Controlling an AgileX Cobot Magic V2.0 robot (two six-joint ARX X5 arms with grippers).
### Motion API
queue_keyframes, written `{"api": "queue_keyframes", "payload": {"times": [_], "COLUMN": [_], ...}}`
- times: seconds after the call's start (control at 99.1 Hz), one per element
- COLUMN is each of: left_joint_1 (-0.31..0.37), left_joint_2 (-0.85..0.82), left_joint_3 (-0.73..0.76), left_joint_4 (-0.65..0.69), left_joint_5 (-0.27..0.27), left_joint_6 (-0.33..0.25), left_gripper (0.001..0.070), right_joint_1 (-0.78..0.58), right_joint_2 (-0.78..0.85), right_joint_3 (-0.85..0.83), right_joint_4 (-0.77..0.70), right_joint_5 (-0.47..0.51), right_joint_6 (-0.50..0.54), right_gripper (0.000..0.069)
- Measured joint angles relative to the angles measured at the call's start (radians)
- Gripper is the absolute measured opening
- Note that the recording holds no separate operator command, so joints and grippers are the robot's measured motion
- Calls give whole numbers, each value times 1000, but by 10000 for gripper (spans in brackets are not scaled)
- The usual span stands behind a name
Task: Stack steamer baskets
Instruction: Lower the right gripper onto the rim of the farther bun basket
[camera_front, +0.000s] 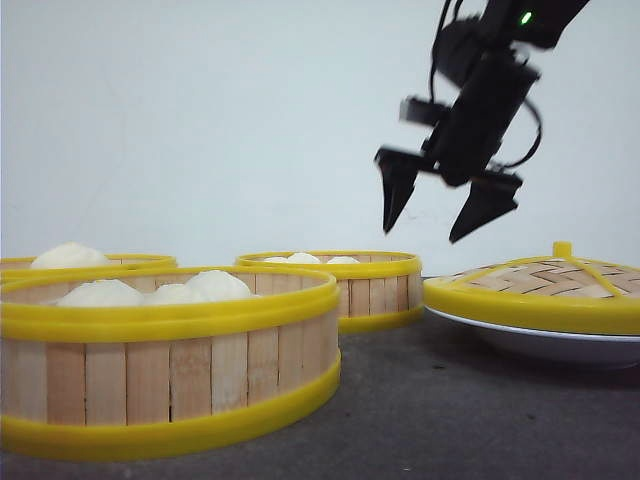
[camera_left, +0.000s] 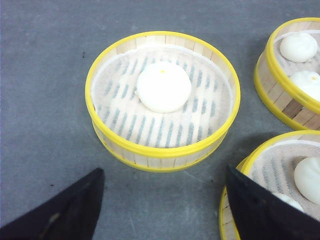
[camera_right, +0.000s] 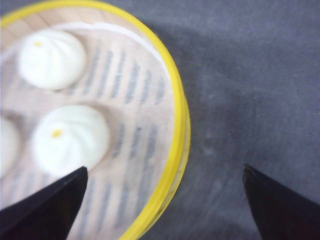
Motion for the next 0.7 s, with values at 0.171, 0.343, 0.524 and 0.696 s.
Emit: {"api": "queue_keyframes", "payload": {"times": [0.171,0.343,0.524,0.696], "left_joint_1": [0,0,0,0], "left_joint_2": [0,0,0,0], "left_joint_3": [0,0,0,0], "left_joint_4": [-2,-2,-2,-2], "left_joint_5": [0,0,0,0], "left_joint_6": [0,0,0,5], "left_gripper": [468,468,468,468], "right_joint_1": [10,12,15,18], "right_joint_2": [84,113,113,113], "right_joint_3": [32,32,34,37], "right_joint_4": [10,24,53,66], "right_joint_5": [29,55,51,52], "right_joint_6": [-3,-4,-2,11], "right_gripper": [607,453,168,47]}}
